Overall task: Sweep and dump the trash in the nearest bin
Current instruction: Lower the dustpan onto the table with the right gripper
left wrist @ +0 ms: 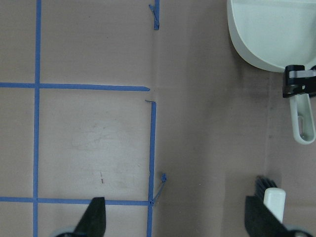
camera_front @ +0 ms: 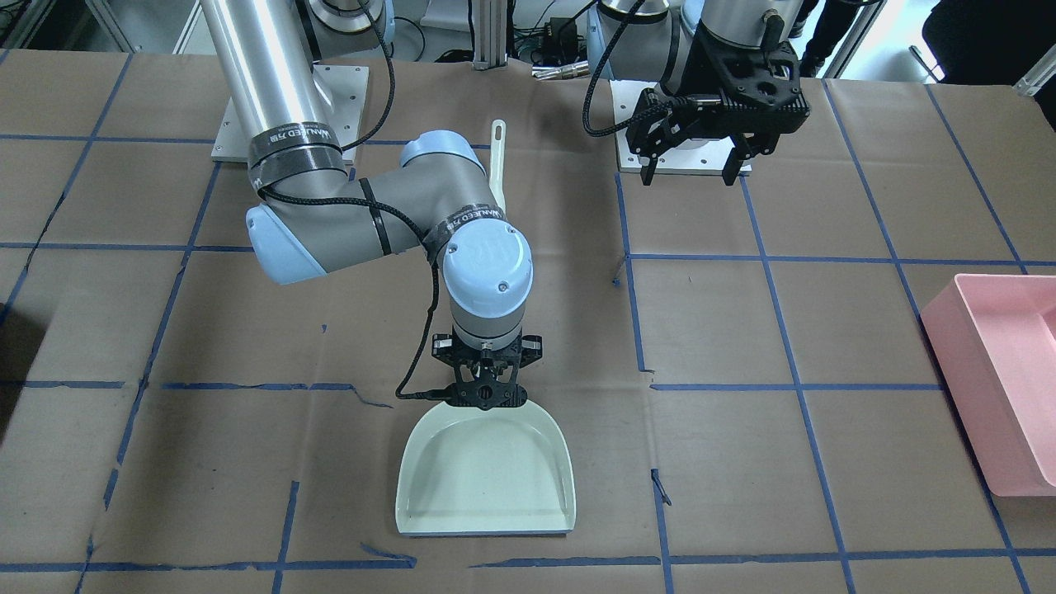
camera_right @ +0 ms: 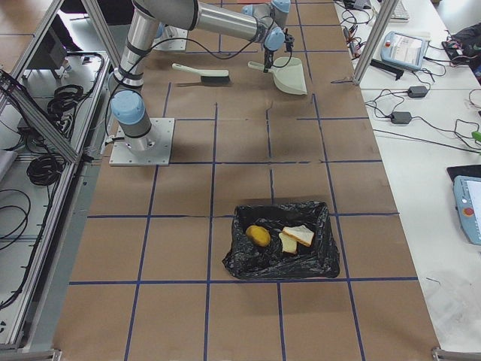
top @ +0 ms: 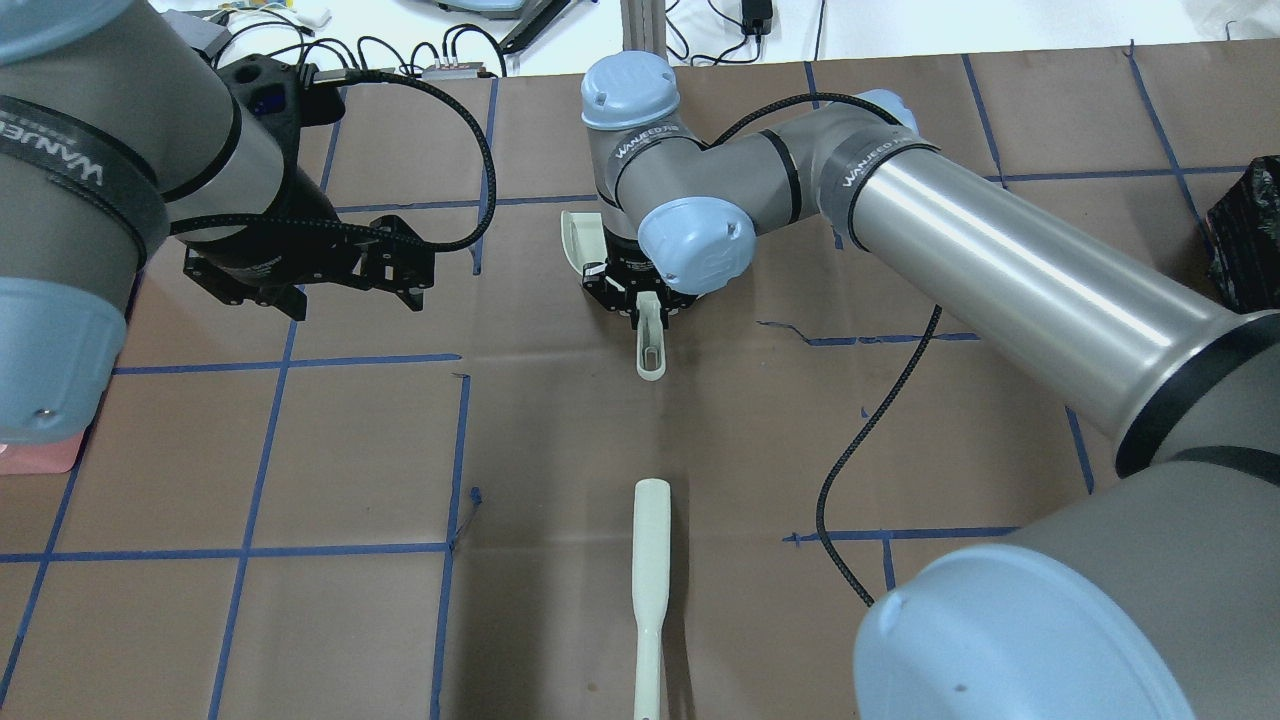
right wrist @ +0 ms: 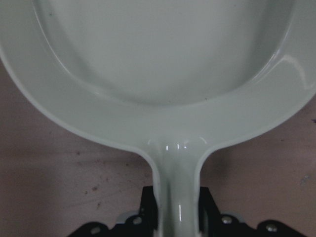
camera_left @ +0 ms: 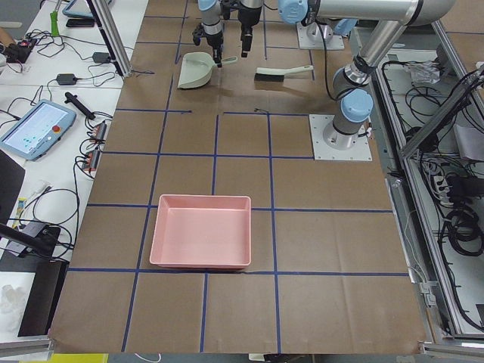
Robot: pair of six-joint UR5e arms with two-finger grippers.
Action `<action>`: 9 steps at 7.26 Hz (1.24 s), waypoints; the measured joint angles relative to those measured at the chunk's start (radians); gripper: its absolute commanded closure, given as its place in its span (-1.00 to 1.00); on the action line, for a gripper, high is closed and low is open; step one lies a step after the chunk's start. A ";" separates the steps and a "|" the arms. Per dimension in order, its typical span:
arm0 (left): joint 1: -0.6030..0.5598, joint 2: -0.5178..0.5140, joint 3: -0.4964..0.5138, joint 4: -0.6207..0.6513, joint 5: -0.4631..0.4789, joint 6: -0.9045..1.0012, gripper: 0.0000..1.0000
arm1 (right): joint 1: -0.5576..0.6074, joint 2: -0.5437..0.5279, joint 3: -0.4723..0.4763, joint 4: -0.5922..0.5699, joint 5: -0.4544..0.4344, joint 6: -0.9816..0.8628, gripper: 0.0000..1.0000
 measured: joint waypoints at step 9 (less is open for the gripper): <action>-0.001 0.000 0.000 0.000 0.000 0.000 -1.00 | -0.005 0.037 -0.048 -0.004 -0.013 0.025 -1.00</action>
